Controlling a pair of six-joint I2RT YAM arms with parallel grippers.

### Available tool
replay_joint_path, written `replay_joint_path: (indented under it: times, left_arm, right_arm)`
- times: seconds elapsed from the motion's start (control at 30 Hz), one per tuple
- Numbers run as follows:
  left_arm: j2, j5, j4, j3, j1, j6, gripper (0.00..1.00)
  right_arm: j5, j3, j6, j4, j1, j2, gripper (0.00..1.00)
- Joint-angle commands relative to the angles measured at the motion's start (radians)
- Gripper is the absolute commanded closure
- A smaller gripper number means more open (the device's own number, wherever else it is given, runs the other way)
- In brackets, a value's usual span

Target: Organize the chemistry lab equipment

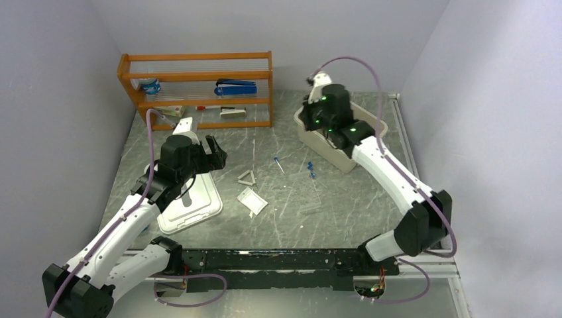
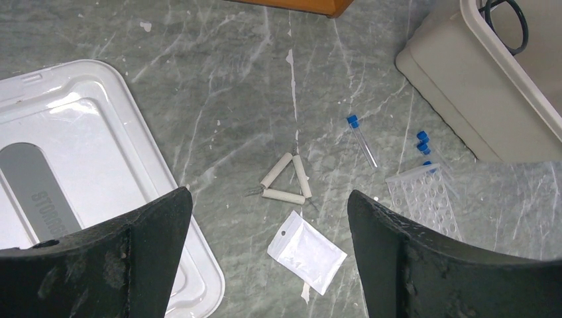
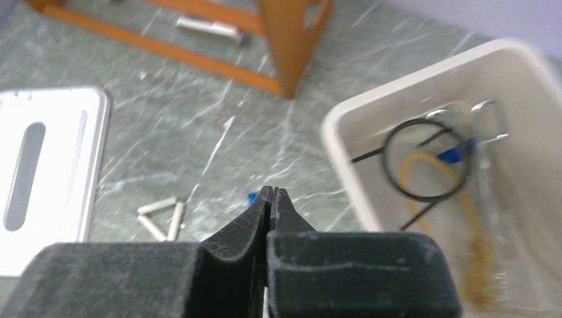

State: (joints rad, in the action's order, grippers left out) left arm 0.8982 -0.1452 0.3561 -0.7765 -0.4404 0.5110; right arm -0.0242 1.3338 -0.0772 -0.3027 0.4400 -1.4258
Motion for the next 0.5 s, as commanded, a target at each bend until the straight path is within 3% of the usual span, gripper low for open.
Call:
replay_joint_path:
  times: [0.0,0.3,0.47]
  left_arm:
    - [-0.012,0.010,-0.012,-0.010,-0.001,-0.013,0.09]
    - [-0.006,-0.003,-0.008,-0.009,-0.001,-0.012,0.09]
    - [-0.004,-0.012,-0.003,-0.009,-0.001,-0.011,0.09]
  right_arm:
    - [0.069,-0.025,-0.057,-0.056,0.133,-0.090,1.00]
    - [0.189,-0.006,-0.054,-0.066,0.337,-0.341,1.00]
    - [0.174,-0.005,-0.053,-0.050,0.408,-0.424,1.00]
